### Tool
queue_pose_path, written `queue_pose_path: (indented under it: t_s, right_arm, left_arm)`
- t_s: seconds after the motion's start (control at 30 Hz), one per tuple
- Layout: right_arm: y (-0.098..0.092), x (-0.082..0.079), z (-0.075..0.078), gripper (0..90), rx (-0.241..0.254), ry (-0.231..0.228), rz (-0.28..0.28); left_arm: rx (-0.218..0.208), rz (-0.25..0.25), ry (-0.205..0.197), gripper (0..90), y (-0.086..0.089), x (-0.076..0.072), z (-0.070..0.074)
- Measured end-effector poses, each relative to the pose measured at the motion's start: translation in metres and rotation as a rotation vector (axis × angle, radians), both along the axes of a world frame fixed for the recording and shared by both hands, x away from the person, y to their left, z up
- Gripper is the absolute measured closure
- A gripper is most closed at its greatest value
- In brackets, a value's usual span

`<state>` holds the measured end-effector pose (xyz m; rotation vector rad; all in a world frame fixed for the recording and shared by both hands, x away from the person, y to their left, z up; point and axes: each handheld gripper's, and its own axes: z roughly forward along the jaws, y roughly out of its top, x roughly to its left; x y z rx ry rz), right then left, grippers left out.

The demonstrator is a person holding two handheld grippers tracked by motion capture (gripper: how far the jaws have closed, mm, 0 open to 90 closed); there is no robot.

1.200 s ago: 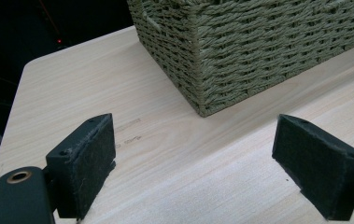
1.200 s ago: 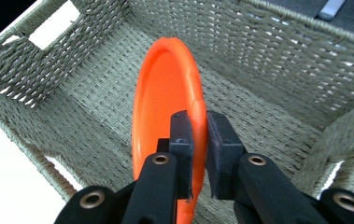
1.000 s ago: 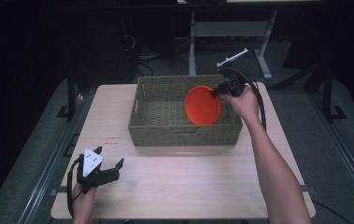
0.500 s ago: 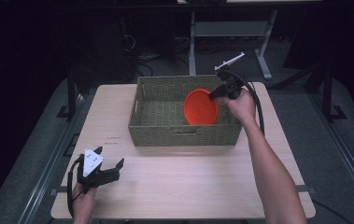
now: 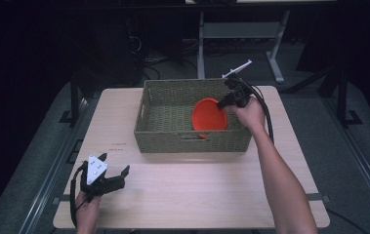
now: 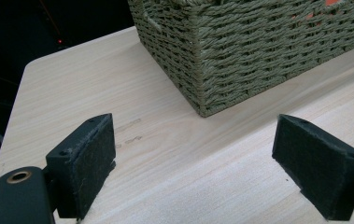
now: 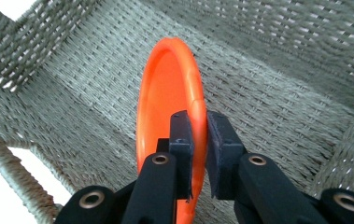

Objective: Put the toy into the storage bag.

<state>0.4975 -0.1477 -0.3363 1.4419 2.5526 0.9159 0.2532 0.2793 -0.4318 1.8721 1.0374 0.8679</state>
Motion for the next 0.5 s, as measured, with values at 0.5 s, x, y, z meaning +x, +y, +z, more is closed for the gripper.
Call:
queue_pose_path:
  t_s: [0.5]
  right_arm:
    - [-0.01, 0.002, -0.016, 79.1, -0.005, 0.041, -0.03]
  left_arm:
    - [-0.001, 0.007, 0.003, 12.8, 0.0, 0.001, 0.0]
